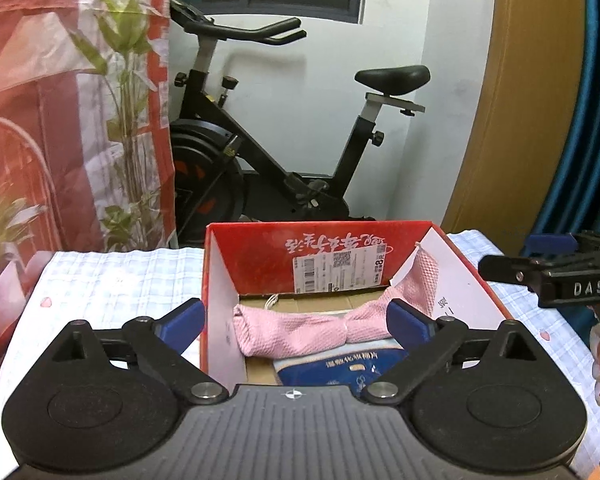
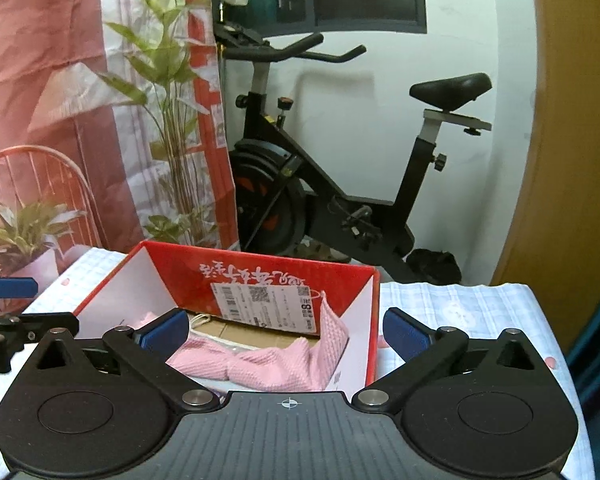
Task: Organize soft objects
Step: 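Lower the pink towel into the box and open the right tool, then move the right tool back toward the orange plush beside the box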
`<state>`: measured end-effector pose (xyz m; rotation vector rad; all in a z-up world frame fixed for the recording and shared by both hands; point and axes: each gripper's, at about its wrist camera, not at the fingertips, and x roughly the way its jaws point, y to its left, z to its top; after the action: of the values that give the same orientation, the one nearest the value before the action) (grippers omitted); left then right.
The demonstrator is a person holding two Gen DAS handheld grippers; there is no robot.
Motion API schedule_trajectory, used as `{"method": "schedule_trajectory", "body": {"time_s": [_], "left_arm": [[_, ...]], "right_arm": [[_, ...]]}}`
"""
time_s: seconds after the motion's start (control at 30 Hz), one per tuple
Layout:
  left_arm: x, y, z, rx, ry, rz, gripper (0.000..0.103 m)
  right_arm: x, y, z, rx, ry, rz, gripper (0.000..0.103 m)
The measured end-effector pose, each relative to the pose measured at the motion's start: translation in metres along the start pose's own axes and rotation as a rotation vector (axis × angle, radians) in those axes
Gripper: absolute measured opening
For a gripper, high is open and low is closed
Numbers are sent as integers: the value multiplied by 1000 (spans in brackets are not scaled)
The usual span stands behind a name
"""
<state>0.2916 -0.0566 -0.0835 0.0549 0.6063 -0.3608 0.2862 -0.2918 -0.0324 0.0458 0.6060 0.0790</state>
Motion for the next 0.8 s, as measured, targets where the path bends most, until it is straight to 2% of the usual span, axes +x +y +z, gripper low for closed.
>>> {"method": "schedule_trajectory", "body": {"time_s": [0.53,0.8], "left_arm": [[-54,4,-59,2,10,21,99],[-60,5,-94,-34,52,4,99]], "right_arm": [[-53,28,-69,-45,-25,10,103],[-59,41,-101,-70,6,25,103]]}}
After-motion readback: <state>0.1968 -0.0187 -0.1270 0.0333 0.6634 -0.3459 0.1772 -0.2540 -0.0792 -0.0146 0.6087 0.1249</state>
